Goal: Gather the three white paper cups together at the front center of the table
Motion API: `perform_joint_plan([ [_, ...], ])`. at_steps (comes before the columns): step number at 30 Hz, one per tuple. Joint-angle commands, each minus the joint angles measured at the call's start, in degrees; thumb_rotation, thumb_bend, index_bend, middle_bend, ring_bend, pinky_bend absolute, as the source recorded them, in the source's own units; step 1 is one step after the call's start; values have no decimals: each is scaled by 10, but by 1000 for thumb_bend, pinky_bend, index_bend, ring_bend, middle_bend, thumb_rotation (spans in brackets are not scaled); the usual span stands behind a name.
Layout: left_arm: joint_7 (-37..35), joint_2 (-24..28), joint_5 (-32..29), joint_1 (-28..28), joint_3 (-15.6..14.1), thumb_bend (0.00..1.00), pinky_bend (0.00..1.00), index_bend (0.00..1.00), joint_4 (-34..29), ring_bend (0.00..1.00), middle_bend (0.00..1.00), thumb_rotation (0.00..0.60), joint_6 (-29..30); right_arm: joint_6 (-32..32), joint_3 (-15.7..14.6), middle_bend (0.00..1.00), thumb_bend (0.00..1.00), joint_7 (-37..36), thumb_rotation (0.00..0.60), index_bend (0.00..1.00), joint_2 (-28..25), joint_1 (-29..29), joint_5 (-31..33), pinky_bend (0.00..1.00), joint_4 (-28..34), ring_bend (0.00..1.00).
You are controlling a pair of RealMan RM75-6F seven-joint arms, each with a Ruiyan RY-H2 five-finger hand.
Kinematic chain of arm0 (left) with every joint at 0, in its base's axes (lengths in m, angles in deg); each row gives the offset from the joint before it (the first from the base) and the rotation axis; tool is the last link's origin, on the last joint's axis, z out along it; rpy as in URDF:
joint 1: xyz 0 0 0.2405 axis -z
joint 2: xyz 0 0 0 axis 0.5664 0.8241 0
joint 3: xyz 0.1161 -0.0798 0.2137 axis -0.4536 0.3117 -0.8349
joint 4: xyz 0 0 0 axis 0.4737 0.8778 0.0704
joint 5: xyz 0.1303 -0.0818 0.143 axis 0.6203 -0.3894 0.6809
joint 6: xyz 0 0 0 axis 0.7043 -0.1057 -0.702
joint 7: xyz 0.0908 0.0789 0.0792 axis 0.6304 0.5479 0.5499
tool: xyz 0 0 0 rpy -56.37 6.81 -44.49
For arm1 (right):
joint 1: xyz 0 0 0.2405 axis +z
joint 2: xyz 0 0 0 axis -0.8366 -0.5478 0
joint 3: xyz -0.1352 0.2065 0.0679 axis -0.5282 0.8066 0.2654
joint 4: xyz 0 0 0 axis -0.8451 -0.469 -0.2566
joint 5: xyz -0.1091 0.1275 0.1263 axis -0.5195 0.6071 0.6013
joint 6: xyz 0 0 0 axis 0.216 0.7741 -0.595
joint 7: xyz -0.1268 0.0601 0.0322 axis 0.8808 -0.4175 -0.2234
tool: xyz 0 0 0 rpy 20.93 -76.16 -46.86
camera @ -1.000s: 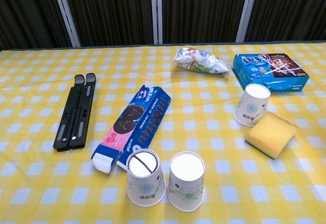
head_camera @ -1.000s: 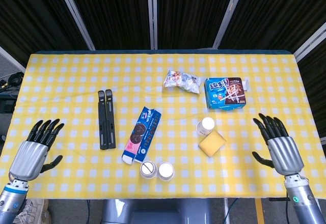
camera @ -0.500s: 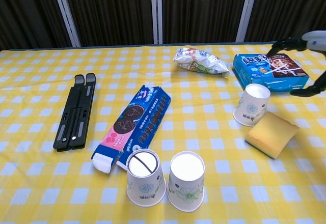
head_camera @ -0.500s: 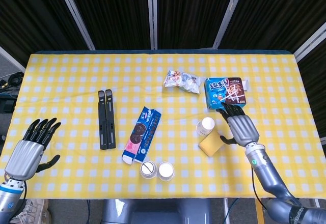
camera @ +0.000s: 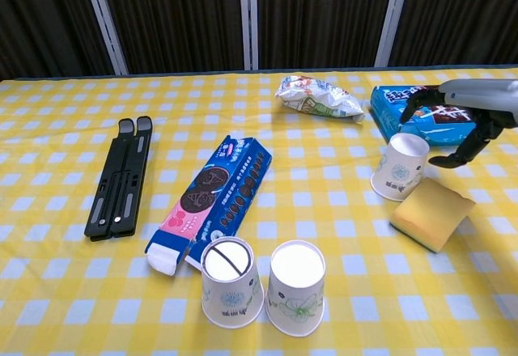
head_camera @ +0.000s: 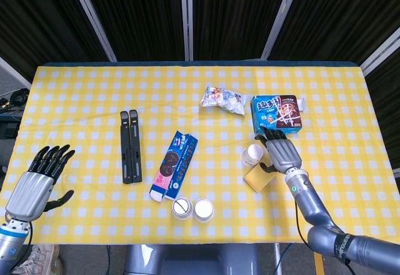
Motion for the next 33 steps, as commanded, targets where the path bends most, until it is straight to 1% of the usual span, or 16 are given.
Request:
perform_joint_plan([
  [1,-1,0,2,-1,1,250,0,0,0,0,0,600,-1,-1,-8,0,253,8,600,232,5,6,10,41,-8,0],
  [5,0,0,5,-1,2,251,0,0,1,0,0,600,-6,1,-11,0,255,7,600,239,14,13,21,44,-20,0],
  [13,-2,1,-1,-3,11,250,0,0,1,0,0,600,-13,5,-18,11,299,-2,600,297,30,27,26,77,-39,0],
  [18,-2,1,5,-4,12,250,0,0,0,0,0,600,-15,14,-23,61,356,-1,600,383,42,33,25,110,-48,0],
  [22,-5,2,4,-5,15,250,0,0,2,0,0,600,-16,25,-23,75,361,-5,600,418,45,33,19,119,-45,0],
  [27,-8,3,1,-5,17,249,0,0,3,0,0,600,-21,39,-16,84,361,-20,600,437,34,30,0,129,-18,0],
  [30,-7,3,0,-4,18,250,0,0,3,0,0,600,-23,53,-10,84,360,-24,600,437,22,29,-19,131,12,0],
  [33,-4,1,-1,-5,20,250,0,0,3,0,0,600,-26,68,-5,83,359,-31,600,437,1,25,-48,134,60,0],
])
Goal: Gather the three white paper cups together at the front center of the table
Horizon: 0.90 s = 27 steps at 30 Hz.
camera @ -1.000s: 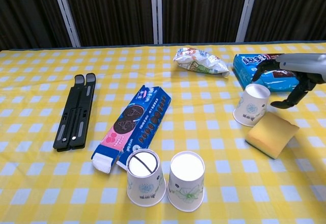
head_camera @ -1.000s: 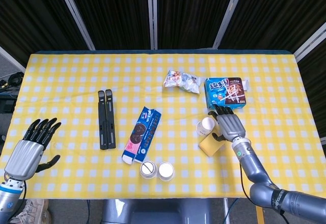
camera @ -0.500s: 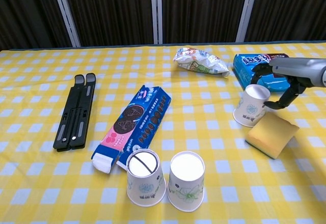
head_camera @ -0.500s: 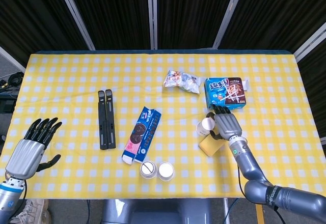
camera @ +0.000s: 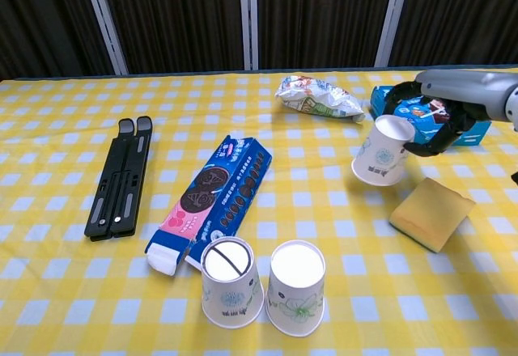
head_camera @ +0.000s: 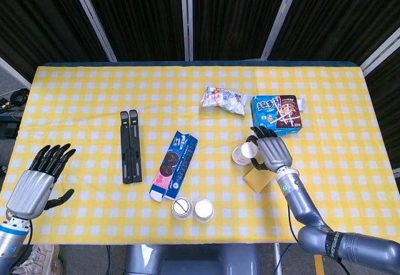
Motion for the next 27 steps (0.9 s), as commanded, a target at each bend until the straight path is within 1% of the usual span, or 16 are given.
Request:
perform_joint_plan([
  [1,3,-1,-1,0,1,250,0,0,-1,0,0,600,-2,22,8,83,360,-11,600,437,-30,-6,-42,134,65,0],
  [6,4,-2,-3,-1,3,249,0,0,-2,0,0,600,-5,39,7,86,360,-13,600,440,-55,-10,-99,136,133,0],
  [10,4,-1,-3,-2,4,249,0,0,-2,0,0,600,-5,48,-4,95,360,-24,600,447,-80,-22,-154,141,198,0],
  [14,4,0,-4,-3,5,250,0,0,-3,0,0,600,-7,43,-22,97,359,-60,600,451,-99,-36,-203,146,247,0],
  [19,8,0,-1,-3,5,250,0,0,-4,0,0,600,-8,23,-43,97,359,-101,600,453,-121,-45,-249,144,265,0],
  [27,11,-1,-3,-3,6,250,0,0,-4,0,0,600,-12,-9,-73,111,358,-154,600,456,-135,-49,-307,142,248,0],
])
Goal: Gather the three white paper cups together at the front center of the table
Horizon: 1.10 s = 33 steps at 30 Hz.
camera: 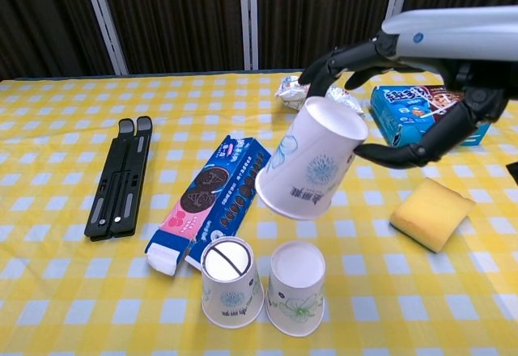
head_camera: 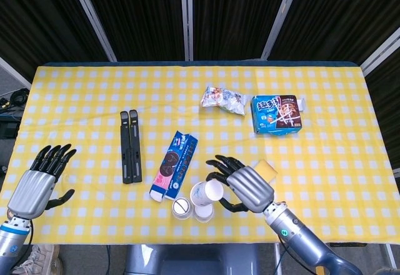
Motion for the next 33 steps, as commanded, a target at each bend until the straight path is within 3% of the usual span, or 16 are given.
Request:
perform_joint_plan([
  [1,2,0,-1,1,0,250,0,0,0,0,0,600,-2,-12,-13,111,358,-23,600,456,-6,-3,-23,142,-10,0],
  [11,3,0,-1,0,2,250,0,0,-1,0,0,600,-4,-27,-31,116,357,-36,600,456,3,-2,-51,139,-28,0],
  [33,-1,2,-8,-1,8,250,0,0,-3,0,0,600,-12,-36,-24,119,357,9,600,459,56,14,3,134,-54,0],
])
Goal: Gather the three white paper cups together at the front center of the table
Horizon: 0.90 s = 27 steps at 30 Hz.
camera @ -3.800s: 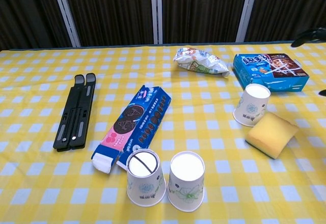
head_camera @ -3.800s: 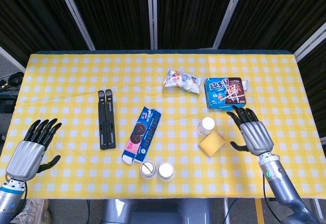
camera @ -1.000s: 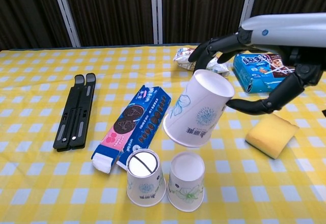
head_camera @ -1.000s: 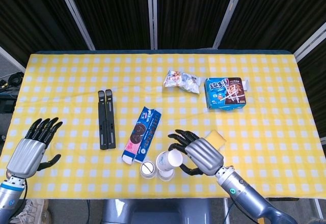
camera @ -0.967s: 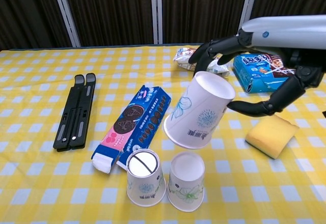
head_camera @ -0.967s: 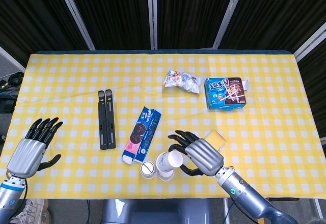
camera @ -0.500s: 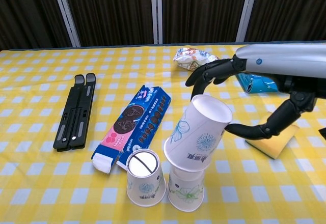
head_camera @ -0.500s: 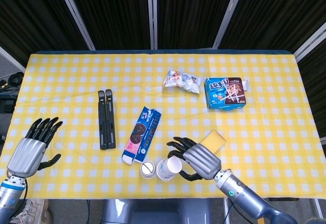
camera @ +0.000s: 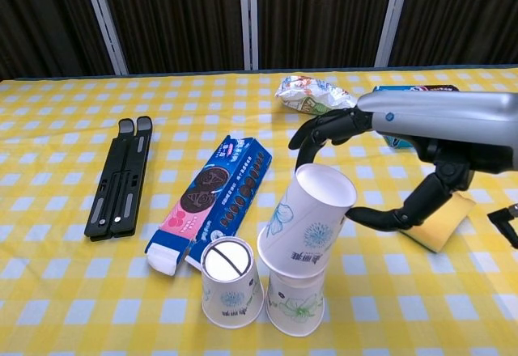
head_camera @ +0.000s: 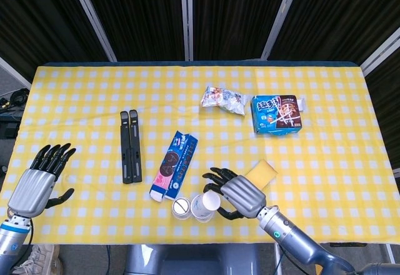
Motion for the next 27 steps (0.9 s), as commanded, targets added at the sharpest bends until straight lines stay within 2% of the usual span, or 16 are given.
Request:
perform_joint_plan([
  [1,-2,0,1,0,0,250,0,0,0,0,0,600,0,3,0,120,357,6,600,459,5,1,4,134,4,0],
  [27,-3,5,-4,-1,3,249,0,0,-1,0,0,600,-7,25,-4,117,337,82,600,459,59,9,29,121,1,0],
])
